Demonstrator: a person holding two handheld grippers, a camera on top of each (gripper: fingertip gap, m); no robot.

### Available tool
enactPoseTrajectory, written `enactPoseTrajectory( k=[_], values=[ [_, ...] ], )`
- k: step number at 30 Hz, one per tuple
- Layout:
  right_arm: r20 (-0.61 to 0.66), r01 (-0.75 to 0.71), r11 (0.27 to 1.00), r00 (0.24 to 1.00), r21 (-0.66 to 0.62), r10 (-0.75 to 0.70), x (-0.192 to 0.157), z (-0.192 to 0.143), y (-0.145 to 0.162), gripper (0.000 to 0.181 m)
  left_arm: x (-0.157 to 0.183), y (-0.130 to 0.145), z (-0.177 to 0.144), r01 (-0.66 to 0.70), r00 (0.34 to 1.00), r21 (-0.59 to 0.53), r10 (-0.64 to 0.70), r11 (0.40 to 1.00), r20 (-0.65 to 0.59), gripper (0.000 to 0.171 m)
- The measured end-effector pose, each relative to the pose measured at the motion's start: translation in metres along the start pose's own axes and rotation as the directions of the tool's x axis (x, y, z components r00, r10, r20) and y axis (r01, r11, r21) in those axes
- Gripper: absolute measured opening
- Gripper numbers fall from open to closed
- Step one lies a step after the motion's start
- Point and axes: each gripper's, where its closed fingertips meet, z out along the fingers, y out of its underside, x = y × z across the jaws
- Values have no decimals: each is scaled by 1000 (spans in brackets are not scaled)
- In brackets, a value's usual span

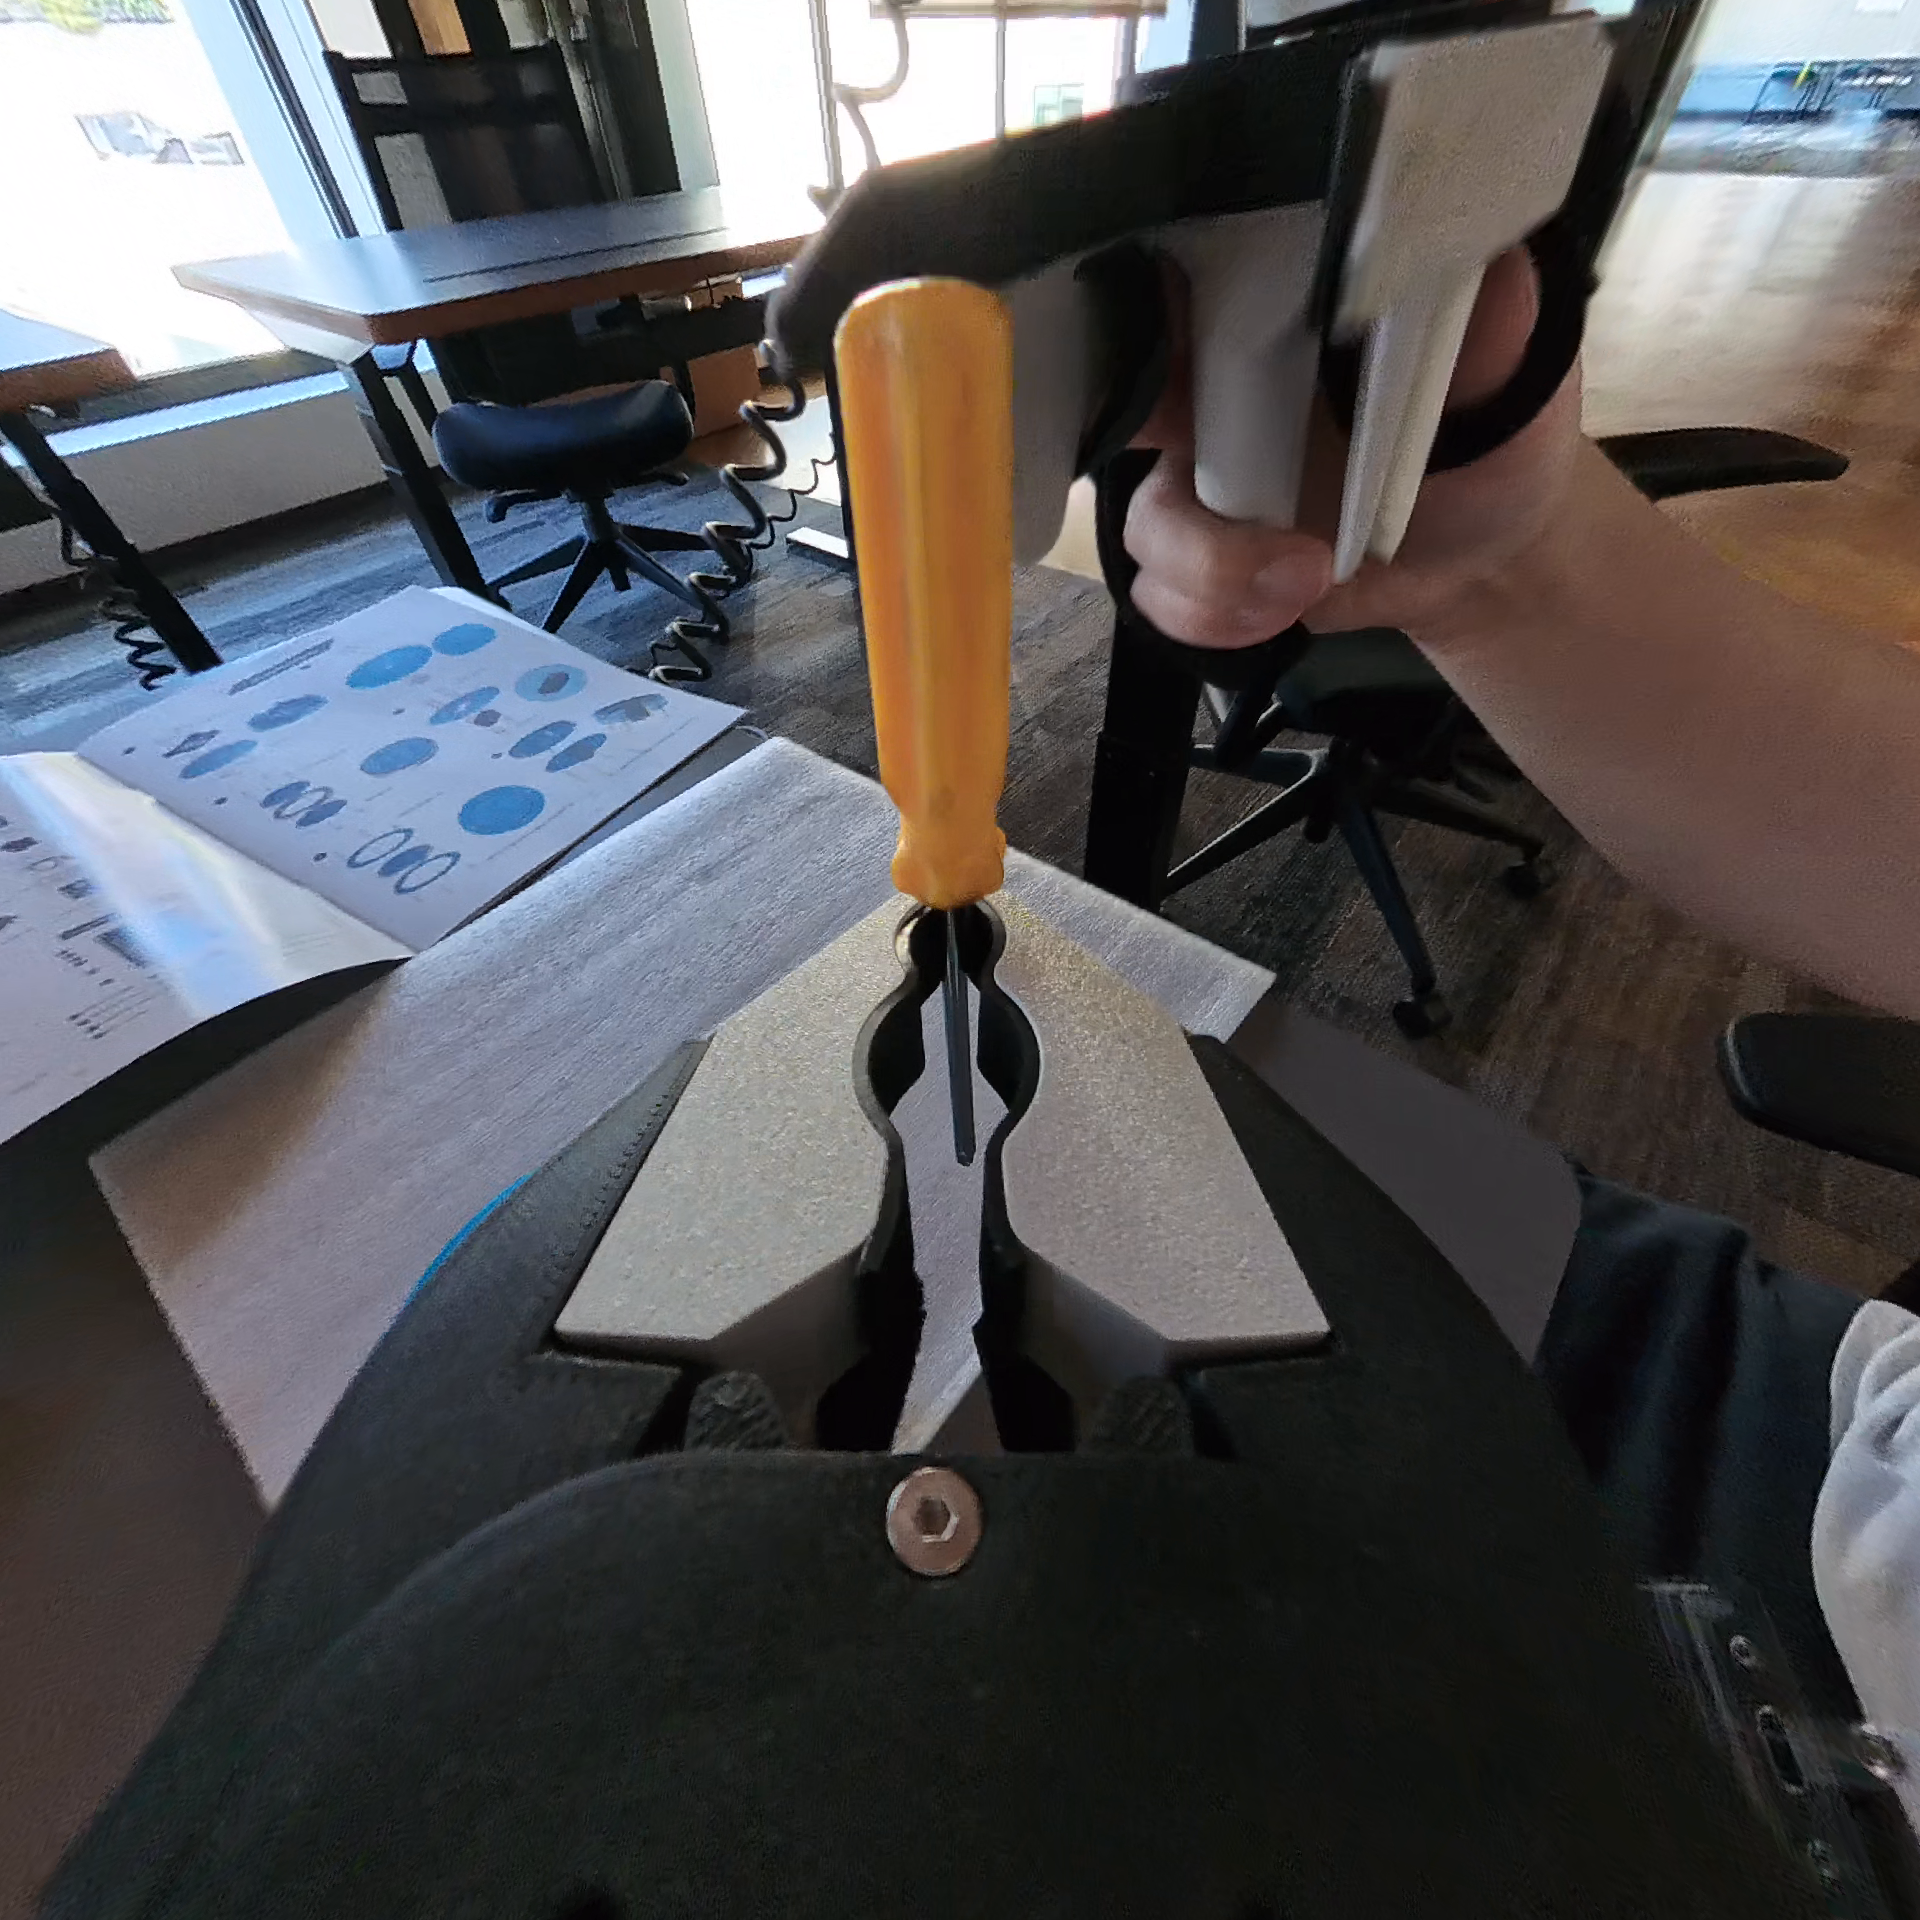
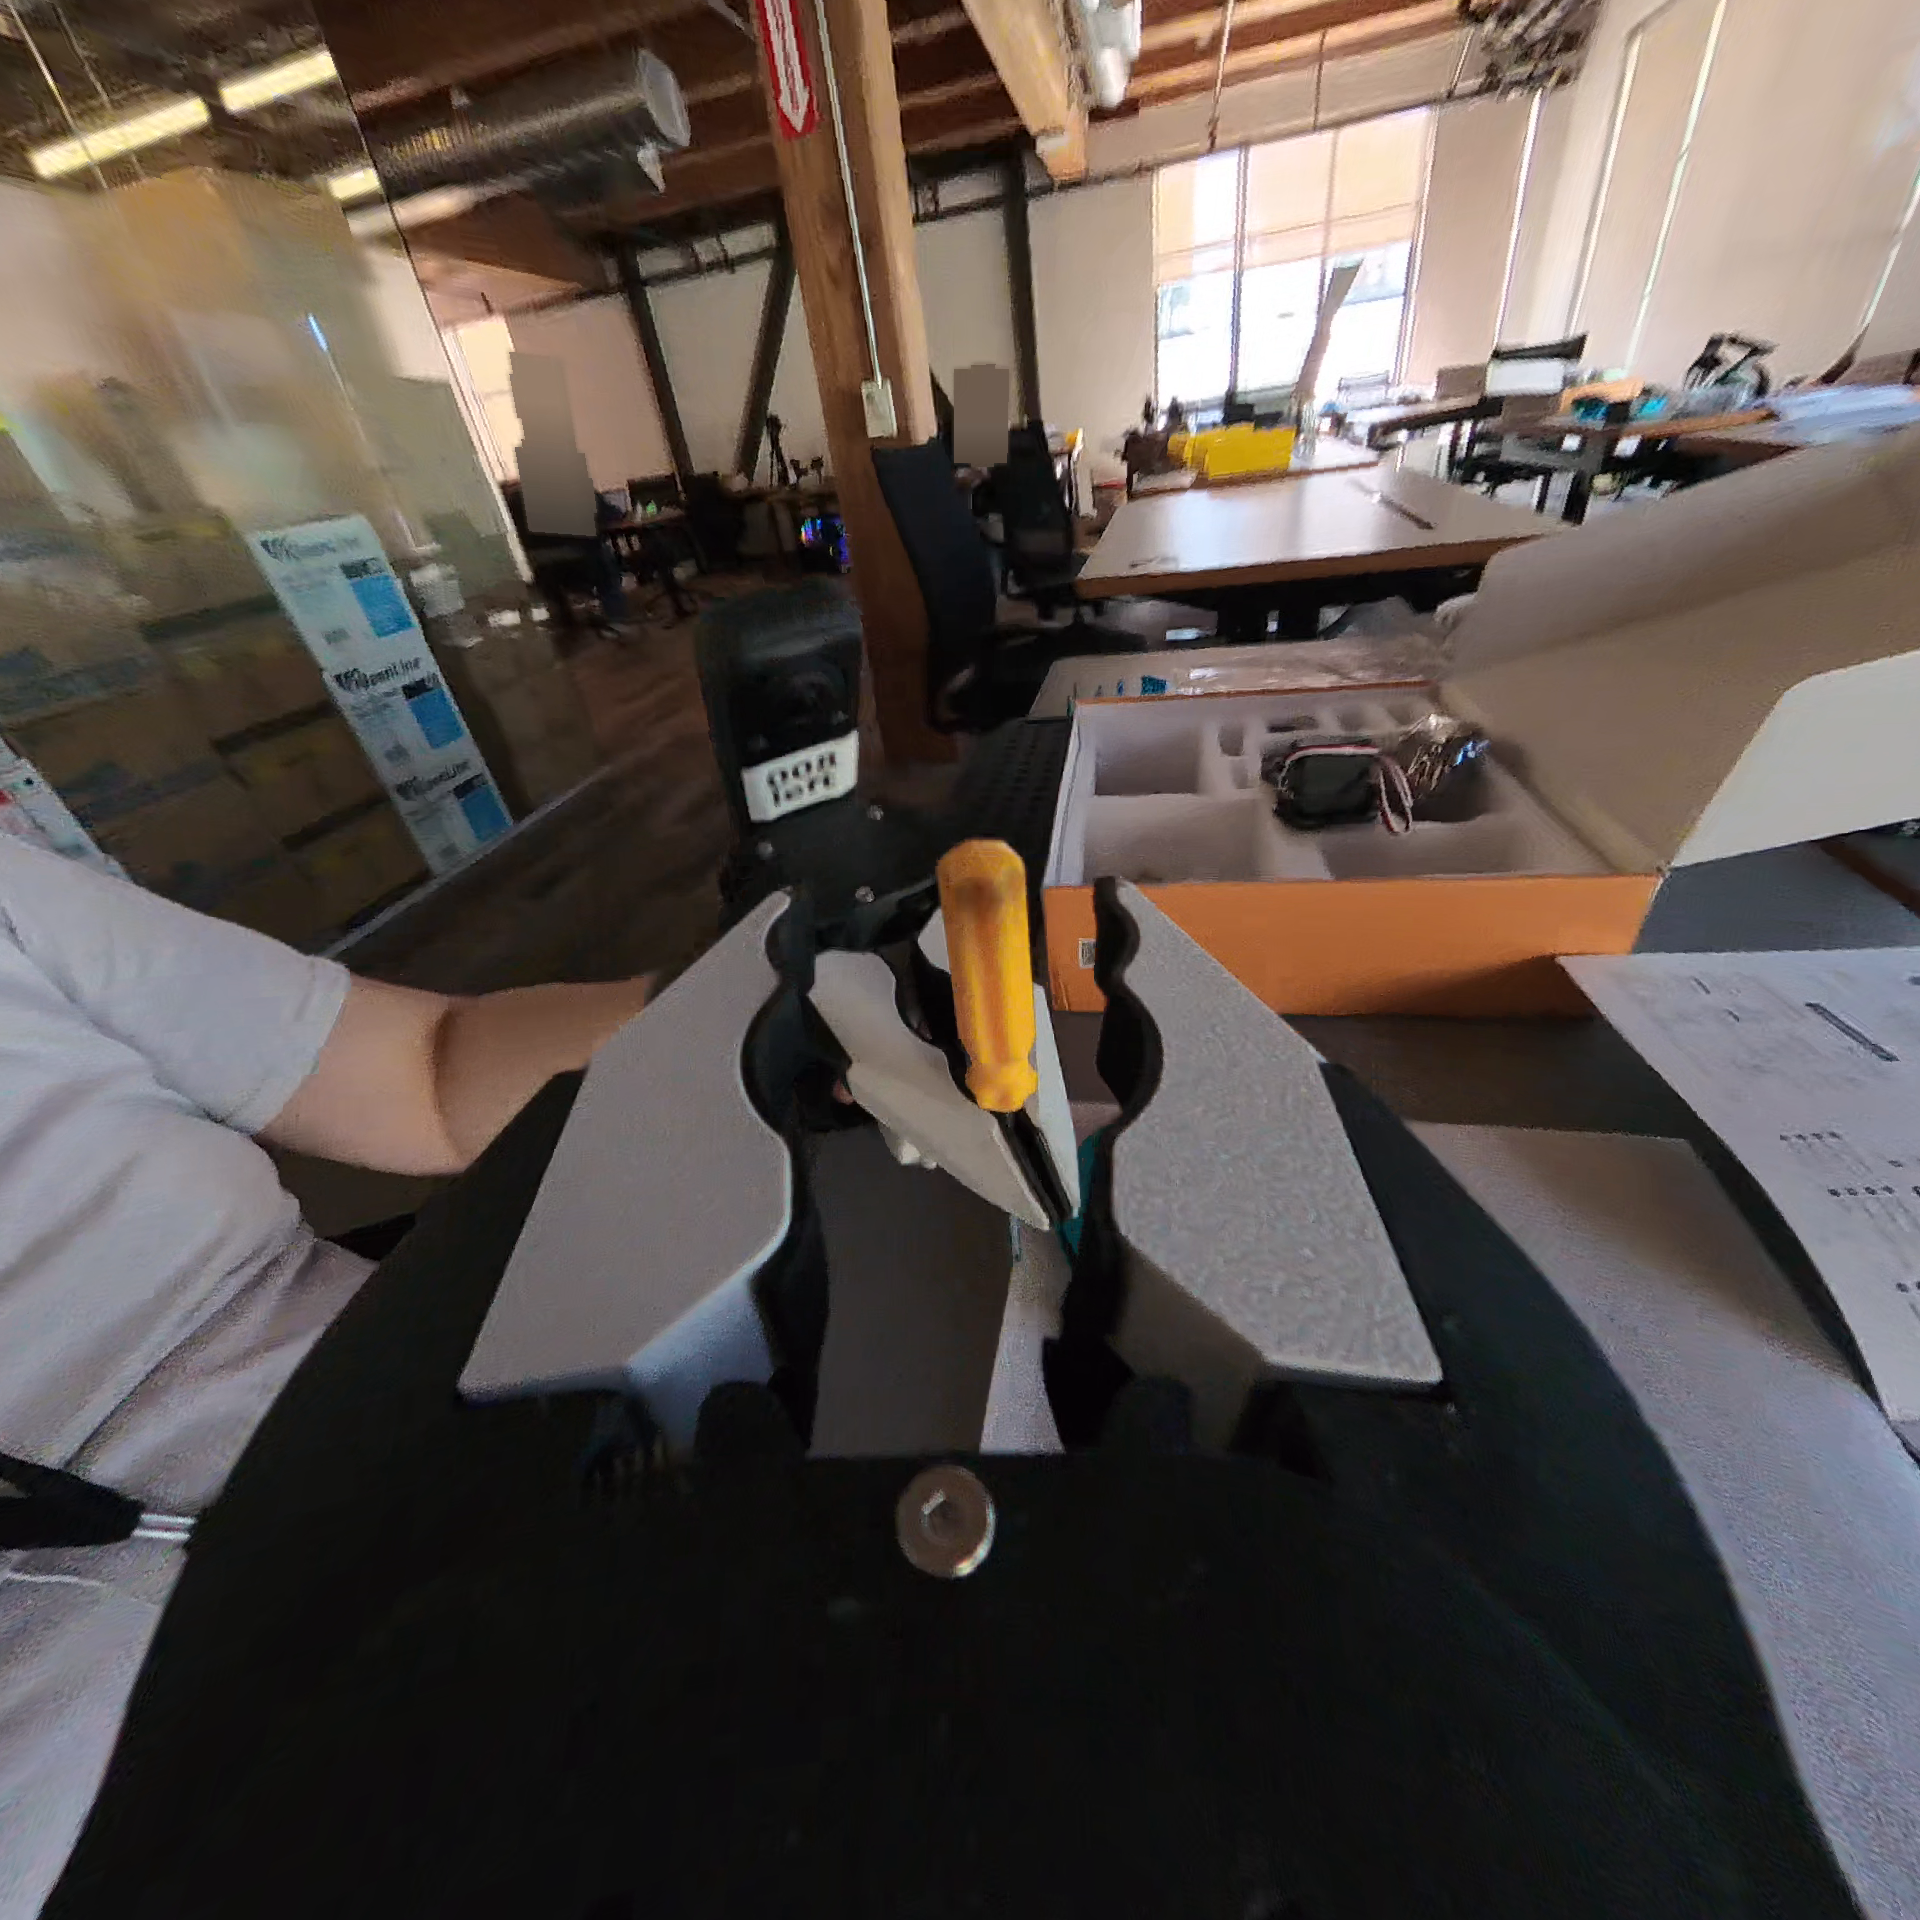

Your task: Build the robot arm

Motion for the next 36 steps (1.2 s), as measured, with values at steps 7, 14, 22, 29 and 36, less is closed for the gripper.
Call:
enactPoseTrajectory(
  k=[7, 14, 22, 29, 36],
  values=[
    [48, 66, 996, 997, -63, -63, 14, 39, 3, 16, -18, 2, -18, -45, 998, -20, 46, 999, 40, 6],
    [-31, 95, 991, 995, -95, -98, 31, 47, 18, 17, -32, -16, -37, -61, 996, 66, 57, 996, 64, 21],
    [-61, 71, 993, 995, -96, -77, 44, 47, 25, 17, -45, -8, -27, -97, 988, 41, 92, 994, 121, 16],
    [-57, 48, 992, 997, -114, -55, 50, 52, 35, 17, -51, 3, -26, -79, 989, 34, 74, 996, 124, 16],
    [-58, 44, 992, 997, -116, -51, 52, 52, 36, 17, -51, 5, -26, -69, 990, 35, 64, 997, 122, 15]
  ],
)
